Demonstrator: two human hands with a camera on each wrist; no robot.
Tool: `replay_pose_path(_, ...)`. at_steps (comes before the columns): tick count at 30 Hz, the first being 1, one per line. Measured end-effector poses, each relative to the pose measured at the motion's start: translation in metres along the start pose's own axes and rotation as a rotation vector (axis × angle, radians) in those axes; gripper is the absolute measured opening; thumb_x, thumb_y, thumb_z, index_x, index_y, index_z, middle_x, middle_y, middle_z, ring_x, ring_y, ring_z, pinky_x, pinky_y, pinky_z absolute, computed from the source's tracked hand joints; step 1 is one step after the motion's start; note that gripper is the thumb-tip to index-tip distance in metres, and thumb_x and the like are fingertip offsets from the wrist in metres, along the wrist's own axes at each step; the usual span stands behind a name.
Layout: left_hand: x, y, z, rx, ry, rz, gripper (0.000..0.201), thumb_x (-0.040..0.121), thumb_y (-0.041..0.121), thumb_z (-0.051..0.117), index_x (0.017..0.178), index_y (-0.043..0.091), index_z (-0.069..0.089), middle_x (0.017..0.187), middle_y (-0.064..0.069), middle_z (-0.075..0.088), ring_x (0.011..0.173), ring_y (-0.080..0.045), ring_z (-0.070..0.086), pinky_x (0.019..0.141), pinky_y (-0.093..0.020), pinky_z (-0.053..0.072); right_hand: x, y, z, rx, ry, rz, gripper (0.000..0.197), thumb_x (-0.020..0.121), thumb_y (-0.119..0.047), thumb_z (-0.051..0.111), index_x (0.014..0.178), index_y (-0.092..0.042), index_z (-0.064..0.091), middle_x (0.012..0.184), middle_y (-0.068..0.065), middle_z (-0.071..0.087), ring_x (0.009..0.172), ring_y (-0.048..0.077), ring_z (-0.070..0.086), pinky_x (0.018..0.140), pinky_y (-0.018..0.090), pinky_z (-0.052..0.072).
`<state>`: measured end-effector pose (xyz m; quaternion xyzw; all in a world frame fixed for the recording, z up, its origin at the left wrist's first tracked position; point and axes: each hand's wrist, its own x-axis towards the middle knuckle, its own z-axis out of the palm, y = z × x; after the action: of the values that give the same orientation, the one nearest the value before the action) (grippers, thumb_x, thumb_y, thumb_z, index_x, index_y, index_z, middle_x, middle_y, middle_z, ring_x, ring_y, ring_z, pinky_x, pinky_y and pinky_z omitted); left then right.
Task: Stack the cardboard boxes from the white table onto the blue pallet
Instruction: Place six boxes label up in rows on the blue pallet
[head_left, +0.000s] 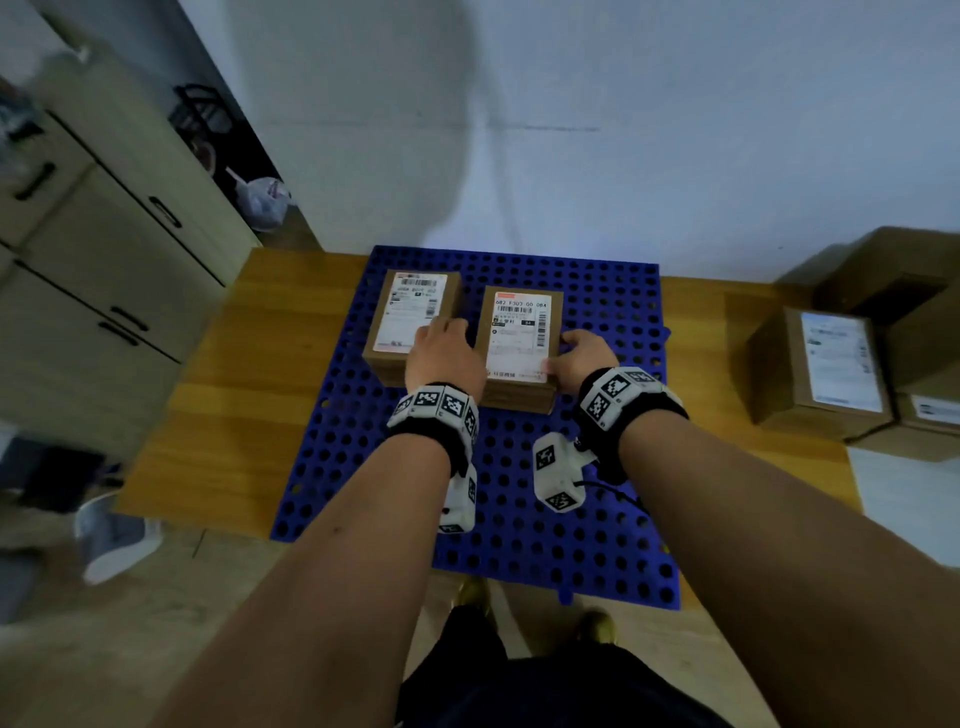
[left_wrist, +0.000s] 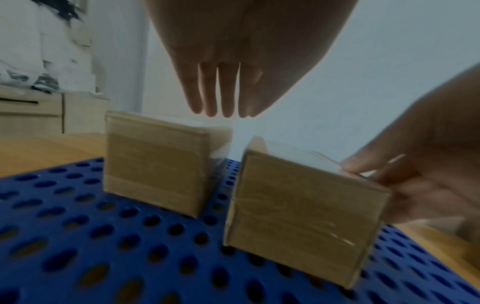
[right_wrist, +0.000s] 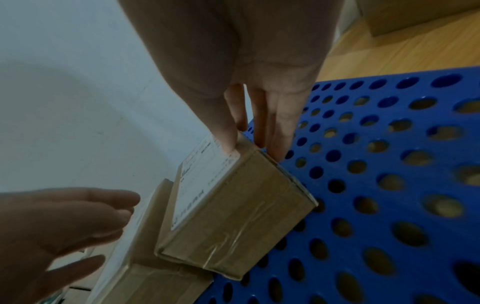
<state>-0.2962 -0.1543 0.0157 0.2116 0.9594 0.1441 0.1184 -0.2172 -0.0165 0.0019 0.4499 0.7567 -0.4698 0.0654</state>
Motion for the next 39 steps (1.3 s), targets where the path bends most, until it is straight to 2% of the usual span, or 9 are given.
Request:
replay_pose_path(2, 0.011, -0.014, -0.003, 0.052, -0.036, 0.015, 0.047, 0.099, 0.018, 0.037, 0.146, 0.016, 0.034, 0.157, -0.003, 0.023, 0.144, -0.024, 0.019, 0.117, -0.041, 0.023, 0.001, -0.007, 0.004, -0.01, 0.004, -0.004, 0.047, 0.091, -0.01, 0.06, 0.137, -0.007, 0.048, 0.125, 0.013, 0.062, 0.103, 0.031, 0.064, 0.089, 0.045, 0.054)
replay_pose_path(6, 0.028, -0.036, 0.0, 0.094, -0.141, 0.052, 0.05, 0.102, 0.021, 0.033, 0.151, 0.021, 0.023, 0.161, 0.002, 0.008, 0.148, -0.024, 0.005, 0.119, -0.048, 0.01, 0.006, -0.018, 0.012, -0.037, 0.032, -0.004, 0.055, 0.091, -0.016, 0.063, 0.142, -0.009, 0.043, 0.13, 0.011, 0.059, 0.106, 0.029, 0.063, 0.088, 0.041, 0.055)
replay_pose_path(14, 0.032, -0.046, 0.005, -0.003, -0.149, 0.069, 0.05, 0.102, 0.024, 0.035, 0.15, 0.03, 0.025, 0.161, 0.005, 0.007, 0.149, -0.021, 0.0, 0.12, -0.046, 0.002, 0.007, -0.033, 0.02, 0.014, 0.027, 0.029, 0.044, 0.087, -0.007, 0.064, 0.13, -0.009, 0.054, 0.119, 0.012, 0.065, 0.094, 0.032, 0.067, 0.081, 0.047, 0.058)
replay_pose_path(20, 0.032, -0.05, 0.002, 0.007, -0.156, 0.093, 0.052, 0.101, 0.031, 0.039, 0.15, 0.032, 0.023, 0.161, 0.005, 0.006, 0.148, -0.022, -0.001, 0.12, -0.047, 0.002, 0.004, -0.035, 0.017, 0.044, -0.019, 0.063, 0.048, 0.088, 0.0, 0.062, 0.134, -0.008, 0.051, 0.12, 0.015, 0.064, 0.093, 0.035, 0.068, 0.077, 0.043, 0.059)
replay_pose_path(26, 0.031, -0.047, -0.002, 0.05, -0.167, 0.099, 0.058, 0.097, 0.039, 0.043, 0.15, 0.03, 0.023, 0.161, 0.002, 0.007, 0.148, -0.025, 0.003, 0.119, -0.05, 0.006, 0.001, -0.035, 0.022, -0.054, 0.019, 0.037, 0.044, 0.09, -0.002, 0.059, 0.133, -0.008, 0.053, 0.124, 0.013, 0.063, 0.101, 0.031, 0.064, 0.086, 0.041, 0.055)
replay_pose_path(31, 0.031, -0.032, -0.006, 0.216, -0.141, 0.164, 0.059, 0.094, 0.029, 0.044, 0.149, 0.018, 0.026, 0.157, -0.009, 0.016, 0.146, -0.03, 0.009, 0.119, -0.049, 0.009, -0.004, -0.025, 0.012, -0.026, 0.101, 0.077, 0.037, 0.092, -0.012, 0.061, 0.128, -0.008, 0.056, 0.103, 0.013, 0.064, 0.084, 0.028, 0.061, 0.078, 0.038, 0.055)
replay_pose_path(33, 0.031, -0.019, -0.006, 0.276, -0.126, 0.225, 0.063, 0.092, 0.024, 0.045, 0.15, 0.016, 0.023, 0.157, -0.011, 0.015, 0.146, -0.03, 0.007, 0.12, -0.047, 0.006, -0.008, -0.015, -0.002, -0.013, 0.149, 0.09, 0.035, 0.095, -0.015, 0.058, 0.129, -0.01, 0.056, 0.108, 0.012, 0.064, 0.084, 0.026, 0.06, 0.073, 0.033, 0.051)
replay_pose_path(36, 0.028, 0.009, -0.002, 0.263, -0.164, 0.303, 0.063, 0.092, 0.02, 0.044, 0.15, 0.016, 0.022, 0.158, -0.01, 0.012, 0.146, -0.029, 0.006, 0.12, -0.045, 0.006, -0.014, 0.007, -0.028, 0.0, 0.232, 0.113, 0.029, 0.096, -0.017, 0.055, 0.125, -0.011, 0.058, 0.12, 0.011, 0.062, 0.095, 0.028, 0.062, 0.081, 0.037, 0.053)
replay_pose_path(39, 0.018, 0.046, 0.009, 0.244, -0.179, 0.391, 0.058, 0.093, 0.02, 0.042, 0.148, 0.015, 0.026, 0.155, -0.011, 0.021, 0.144, -0.03, 0.016, 0.119, -0.046, 0.014, -0.02, 0.032, -0.056, 0.029, 0.283, 0.153, 0.026, 0.095, -0.018, 0.056, 0.118, -0.007, 0.06, 0.108, 0.012, 0.063, 0.087, 0.025, 0.058, 0.079, 0.036, 0.05)
